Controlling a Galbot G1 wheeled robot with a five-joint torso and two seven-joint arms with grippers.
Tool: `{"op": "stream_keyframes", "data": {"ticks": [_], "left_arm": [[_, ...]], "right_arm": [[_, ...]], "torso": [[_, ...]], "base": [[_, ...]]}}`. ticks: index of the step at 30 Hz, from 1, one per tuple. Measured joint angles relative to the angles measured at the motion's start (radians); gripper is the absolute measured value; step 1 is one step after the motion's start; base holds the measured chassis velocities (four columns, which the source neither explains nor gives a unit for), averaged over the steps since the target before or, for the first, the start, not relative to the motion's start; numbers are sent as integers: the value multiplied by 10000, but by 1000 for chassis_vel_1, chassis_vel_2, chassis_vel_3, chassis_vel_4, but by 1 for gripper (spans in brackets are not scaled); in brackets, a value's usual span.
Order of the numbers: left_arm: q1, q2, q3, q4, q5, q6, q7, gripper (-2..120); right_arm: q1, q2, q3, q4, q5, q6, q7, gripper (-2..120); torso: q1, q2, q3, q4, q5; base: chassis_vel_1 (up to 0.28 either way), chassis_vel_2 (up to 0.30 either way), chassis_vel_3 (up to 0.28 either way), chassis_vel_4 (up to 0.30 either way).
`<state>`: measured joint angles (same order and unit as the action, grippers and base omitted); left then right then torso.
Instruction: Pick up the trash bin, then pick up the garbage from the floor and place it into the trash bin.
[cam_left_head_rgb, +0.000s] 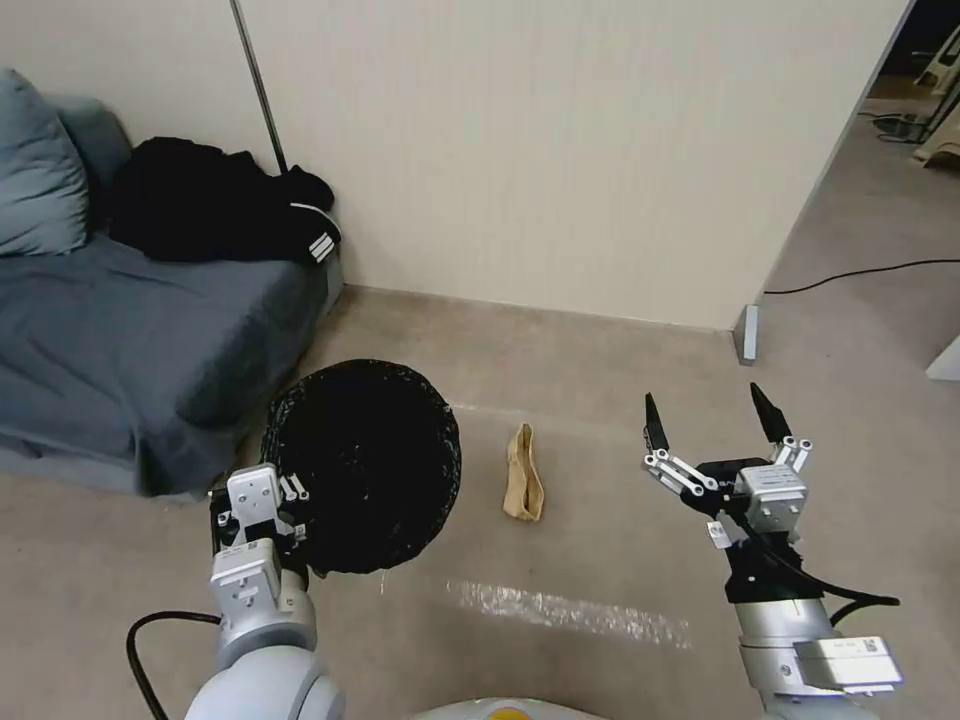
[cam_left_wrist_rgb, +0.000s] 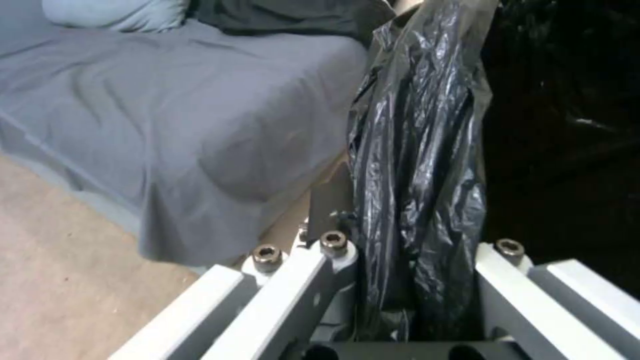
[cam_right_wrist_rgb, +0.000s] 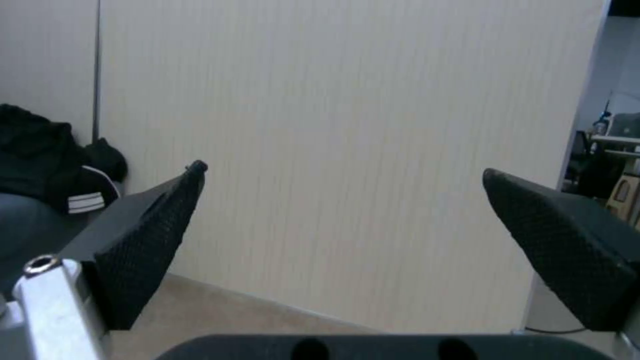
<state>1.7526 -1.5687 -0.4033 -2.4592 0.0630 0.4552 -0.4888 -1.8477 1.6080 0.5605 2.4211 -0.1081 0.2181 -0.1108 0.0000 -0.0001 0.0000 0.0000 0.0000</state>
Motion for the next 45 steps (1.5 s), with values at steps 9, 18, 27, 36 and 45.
{"op": "stream_keyframes", "data": {"ticks": [9,18,27,36,45], "left_arm": [[36,57,-3,-66,-94,1,-24,2],[-165,314,-102,-180,-476,180,206,1],[-341,512,-290,134,-581,-18,479,1],[-294,419,-243,342,-280,-164,566,1],[-338,285,-139,488,-122,-293,586,1]], "right_arm": [[117,0,5,-120,91,193,-125,100],[1141,-908,22,-575,656,-726,196,100],[2410,-2109,-1052,-1798,815,-1726,592,100],[3056,-2215,-2599,-3210,1311,-2666,1127,100],[3618,-2835,-3500,-4392,2659,-3681,1566,100]], "torso": [[-1,0,0,0,-1],[0,0,0,1,1],[0,1,0,1,0],[0,0,0,-1,-1],[0,0,0,-1,-1]], "base": [[-39,30,37,-30],[0,0,0,0],[0,0,0,0],[0,0,0,0],[0,0,0,0]]}}
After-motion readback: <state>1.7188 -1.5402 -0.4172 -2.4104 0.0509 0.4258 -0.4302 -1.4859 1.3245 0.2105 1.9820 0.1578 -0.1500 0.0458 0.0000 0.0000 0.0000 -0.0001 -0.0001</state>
